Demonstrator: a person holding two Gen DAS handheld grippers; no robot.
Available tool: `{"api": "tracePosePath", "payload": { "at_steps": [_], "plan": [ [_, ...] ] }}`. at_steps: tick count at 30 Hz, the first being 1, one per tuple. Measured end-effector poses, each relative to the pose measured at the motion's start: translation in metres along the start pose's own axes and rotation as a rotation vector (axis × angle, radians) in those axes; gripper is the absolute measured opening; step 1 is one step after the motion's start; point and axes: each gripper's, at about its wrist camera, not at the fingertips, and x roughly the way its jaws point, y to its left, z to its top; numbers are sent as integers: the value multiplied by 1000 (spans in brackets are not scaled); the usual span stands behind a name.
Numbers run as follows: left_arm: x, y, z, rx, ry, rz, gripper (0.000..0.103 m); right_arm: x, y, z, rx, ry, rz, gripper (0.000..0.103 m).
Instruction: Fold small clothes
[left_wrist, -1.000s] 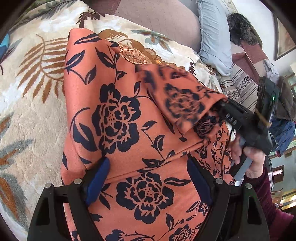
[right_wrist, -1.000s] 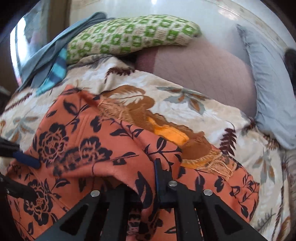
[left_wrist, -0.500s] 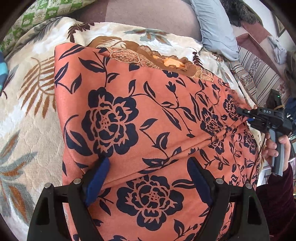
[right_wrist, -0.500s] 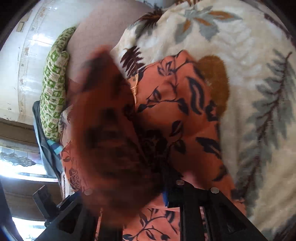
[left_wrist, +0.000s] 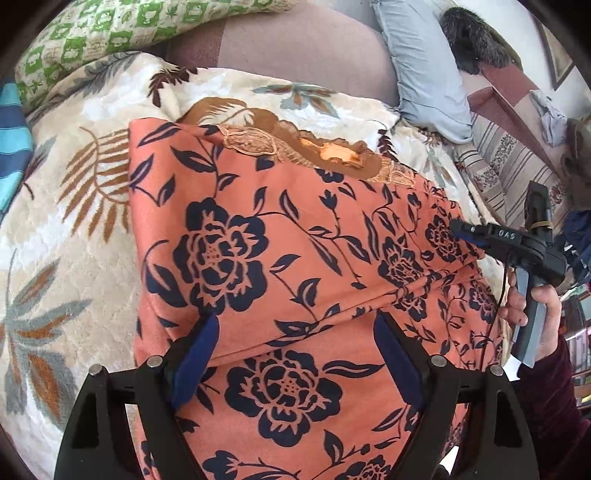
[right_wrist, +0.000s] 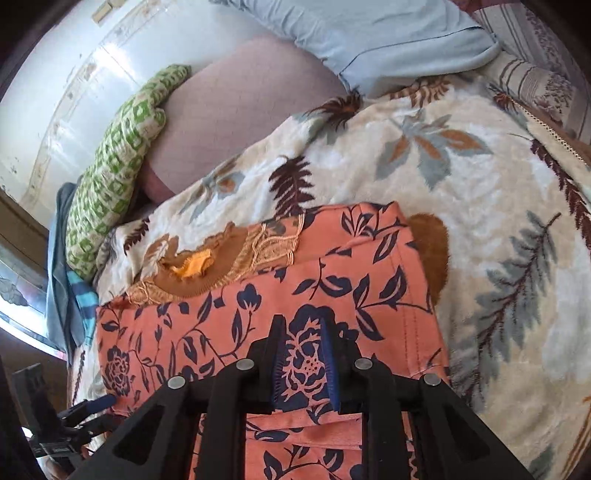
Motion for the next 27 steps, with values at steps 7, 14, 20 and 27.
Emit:
{"api": "tracePosePath", "payload": {
  "at_steps": [7, 14, 20, 27],
  "plan": [
    [12, 8, -1, -50, 32, 67, 86, 11, -12, -11, 40, 75, -16, 21],
    [5, -3, -15, -72, -48, 176, 86, 6, -19, -31, -16, 72, -11, 21],
    [-53, -41, -50, -116, -251, 357, 86, -63, 0, -57, -109, -97, 8, 21],
    [-125, -98, -86, -87, -423, 557, 88, -139, 39, -112, -282, -248, 77, 21]
  ]
}}
